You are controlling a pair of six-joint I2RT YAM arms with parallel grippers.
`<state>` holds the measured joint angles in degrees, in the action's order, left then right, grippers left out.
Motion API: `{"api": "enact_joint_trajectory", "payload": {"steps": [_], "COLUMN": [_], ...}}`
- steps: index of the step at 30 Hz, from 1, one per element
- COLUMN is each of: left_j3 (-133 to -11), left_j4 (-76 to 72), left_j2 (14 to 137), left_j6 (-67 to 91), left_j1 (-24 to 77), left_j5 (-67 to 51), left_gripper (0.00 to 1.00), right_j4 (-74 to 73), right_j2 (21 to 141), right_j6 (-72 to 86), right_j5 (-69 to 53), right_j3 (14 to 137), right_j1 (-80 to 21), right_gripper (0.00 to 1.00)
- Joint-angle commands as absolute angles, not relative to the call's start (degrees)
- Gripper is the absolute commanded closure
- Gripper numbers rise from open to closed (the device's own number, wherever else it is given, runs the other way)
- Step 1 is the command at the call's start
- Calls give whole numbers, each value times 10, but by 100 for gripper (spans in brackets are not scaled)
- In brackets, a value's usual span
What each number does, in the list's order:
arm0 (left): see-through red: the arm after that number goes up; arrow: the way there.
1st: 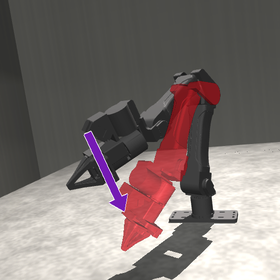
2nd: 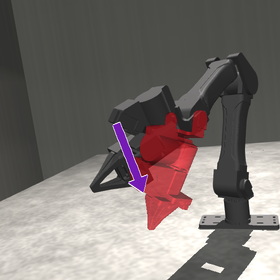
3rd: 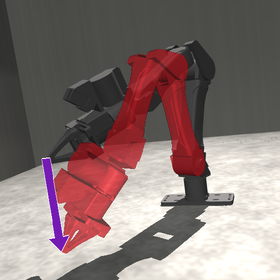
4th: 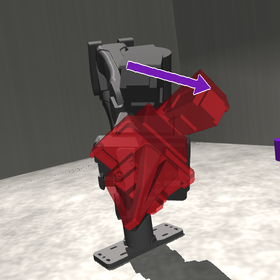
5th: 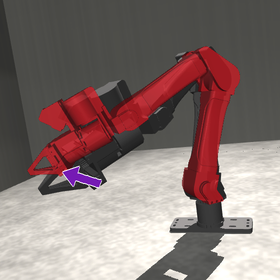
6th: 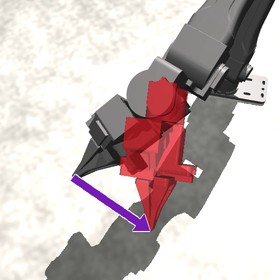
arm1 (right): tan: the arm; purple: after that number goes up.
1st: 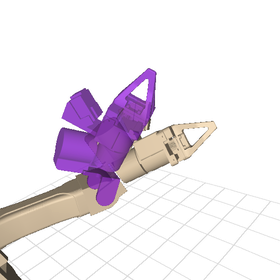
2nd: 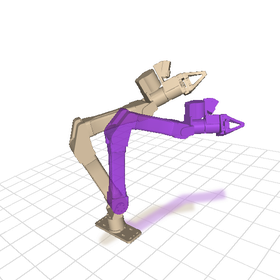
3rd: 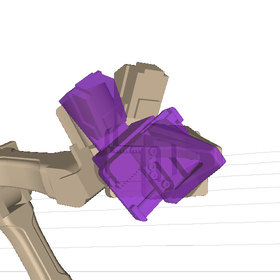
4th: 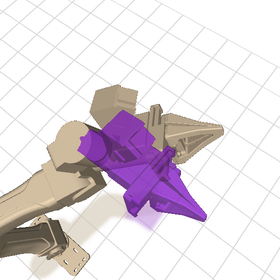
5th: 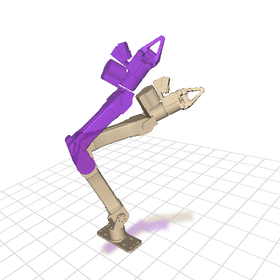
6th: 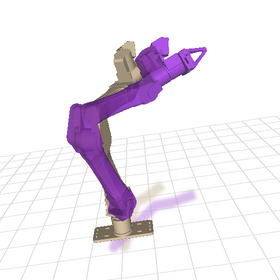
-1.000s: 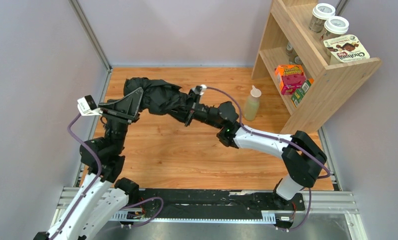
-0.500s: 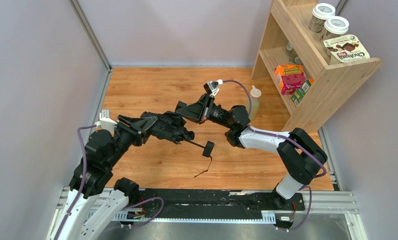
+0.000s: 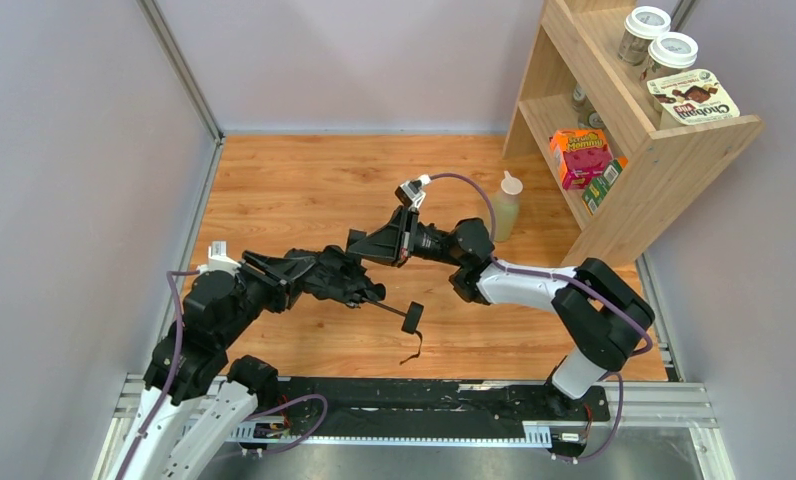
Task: Put away the umbrella
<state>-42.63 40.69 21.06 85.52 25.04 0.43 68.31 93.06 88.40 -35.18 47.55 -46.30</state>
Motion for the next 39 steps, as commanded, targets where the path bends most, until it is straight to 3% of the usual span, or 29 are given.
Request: {"api": "enact_joint_trajectory", "payload": {"steps": [1,8,12,22,27,32,39], "left_j3": [-399,-403,-366,-416,-424,-432,-436], "left_j4": [512,585,576,601,598,591,577], "left_j2": [222,272,234,294,275,283,275], "left_j6": [781,780,819,831,825,806,780], "left_j1": [250,252,252,252,252,252,252], "left_j5": [17,74,96,77,88,81,80], "left_gripper": [100,100,100,100,100,100,100], "right_j4": [864,828,821,561,532,262,184], "right_j2": [926,899,897,855,809,778,850], "right_j6": [1035,1046,1050,771,688,450,372], "right_j5": [-331,-347,-349,-415,-439,-430,-366], "right_j3": [516,519,514,507,477,551,641], "right_j1": [-478,-497,-511,-572,-579,-613,-623], "right_gripper": [100,100,100,100,100,100,100]}}
